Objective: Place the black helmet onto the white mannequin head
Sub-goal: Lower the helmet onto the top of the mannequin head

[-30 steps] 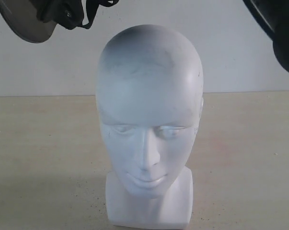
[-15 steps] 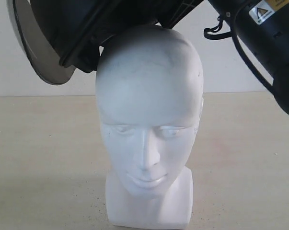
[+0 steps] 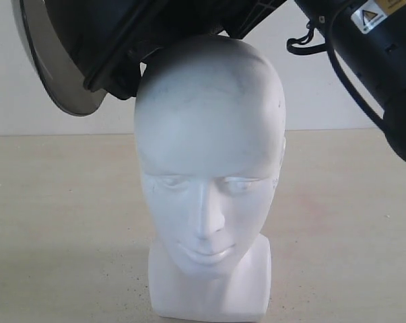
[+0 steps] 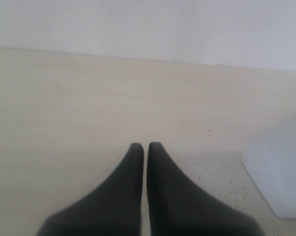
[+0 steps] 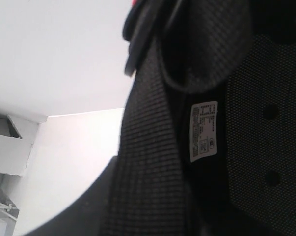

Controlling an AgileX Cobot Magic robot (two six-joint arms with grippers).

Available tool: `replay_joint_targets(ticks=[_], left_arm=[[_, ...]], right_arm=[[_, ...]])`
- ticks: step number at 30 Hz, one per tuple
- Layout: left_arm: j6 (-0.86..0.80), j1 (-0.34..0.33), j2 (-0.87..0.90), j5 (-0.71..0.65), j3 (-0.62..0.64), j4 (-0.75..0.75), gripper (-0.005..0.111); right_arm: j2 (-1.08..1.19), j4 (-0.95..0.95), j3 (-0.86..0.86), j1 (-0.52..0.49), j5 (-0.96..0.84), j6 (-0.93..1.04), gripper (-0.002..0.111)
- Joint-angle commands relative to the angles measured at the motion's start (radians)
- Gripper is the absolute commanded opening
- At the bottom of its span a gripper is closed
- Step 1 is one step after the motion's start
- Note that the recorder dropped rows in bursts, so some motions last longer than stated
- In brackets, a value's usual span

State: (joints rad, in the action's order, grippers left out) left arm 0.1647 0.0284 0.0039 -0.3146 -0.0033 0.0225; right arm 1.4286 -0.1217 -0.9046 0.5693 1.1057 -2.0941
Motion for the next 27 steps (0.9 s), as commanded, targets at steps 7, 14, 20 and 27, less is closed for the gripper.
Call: replay_joint_targets(ticks=[7,14,20,27], left_arm=[[-0.005,0.003,-0.004,-0.004,0.003,-0.004,0.004],[-0.005,0.003,-0.004,-0.004,0.003,-0.004,0.004],[-0.005,0.003,-0.004,-0.004,0.003,-0.004,0.004],[-0.005,0.003,-0.004,-0.004,0.003,-0.004,0.004]], right_arm=[[-0.107,-0.011,0.09,-0.073,0.115,-0.004,0.0],[-0.126,-0.023,0.155,-0.082,0.115,-0.004,0.0],[-0.128,-0.031,0.183,-0.082,0.115,-0.004,0.0],[-0.128,-0.066,0.184,-0.082,0.115,-0.004,0.0]])
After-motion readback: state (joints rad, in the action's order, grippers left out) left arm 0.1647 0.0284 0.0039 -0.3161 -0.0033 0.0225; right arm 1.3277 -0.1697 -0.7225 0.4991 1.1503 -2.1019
